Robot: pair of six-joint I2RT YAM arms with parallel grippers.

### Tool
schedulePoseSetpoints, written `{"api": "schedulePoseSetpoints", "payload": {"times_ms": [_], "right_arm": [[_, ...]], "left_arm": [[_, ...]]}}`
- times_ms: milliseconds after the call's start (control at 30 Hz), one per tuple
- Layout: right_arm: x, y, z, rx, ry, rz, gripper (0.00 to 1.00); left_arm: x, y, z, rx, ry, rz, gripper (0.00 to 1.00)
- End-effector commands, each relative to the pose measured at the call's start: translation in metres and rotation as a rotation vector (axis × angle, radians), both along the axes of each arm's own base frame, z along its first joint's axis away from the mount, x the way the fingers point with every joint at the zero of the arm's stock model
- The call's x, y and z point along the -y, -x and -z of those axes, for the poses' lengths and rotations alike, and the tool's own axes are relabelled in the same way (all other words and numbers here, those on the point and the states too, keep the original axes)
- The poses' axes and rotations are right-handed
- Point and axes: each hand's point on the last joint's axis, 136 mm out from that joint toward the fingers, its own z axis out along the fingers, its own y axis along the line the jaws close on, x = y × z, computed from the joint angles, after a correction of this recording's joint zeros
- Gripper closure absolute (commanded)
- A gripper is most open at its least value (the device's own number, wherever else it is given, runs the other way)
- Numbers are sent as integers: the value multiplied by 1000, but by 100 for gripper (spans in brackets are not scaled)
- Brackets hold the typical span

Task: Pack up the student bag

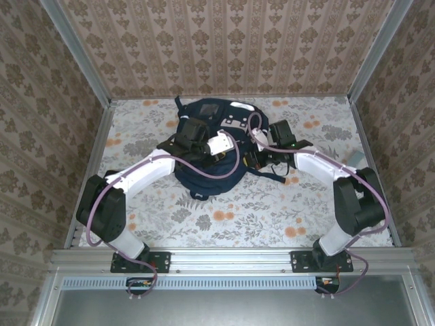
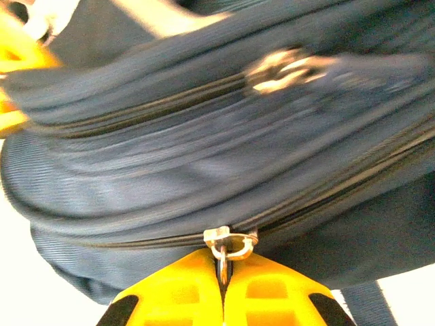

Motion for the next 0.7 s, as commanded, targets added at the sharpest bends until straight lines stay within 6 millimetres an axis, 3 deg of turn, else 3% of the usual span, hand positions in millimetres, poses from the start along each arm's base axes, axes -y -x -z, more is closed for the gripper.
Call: {"api": "schedulePoseSetpoints", "payload": {"times_ms": [0,200,300,333,433,533,667], "right_arm": [[-27,31,-12,-20,-79,-27,100],[-29,36,-24,20,-167,66,100],[-13,26,-20,39,-132,158,100],[-5,23,-32,66,-149,190,100],[14,14,-43,85,-182,273,100],[31,5,-58,120,-212,337,100],[52,-8,-69,132,-214,400,100]], "left_arm": [[26,-26,-33,76,149,-78,100],[40,-36,-31,-3,227,-134,99],[37,-38,-35,-45,257,-162,80],[34,-38,-36,-66,267,-164,72],[20,-37,-37,-136,294,-176,52],[5,-28,-40,-206,324,-136,42],[-8,-15,-29,-226,265,-76,38]]}}
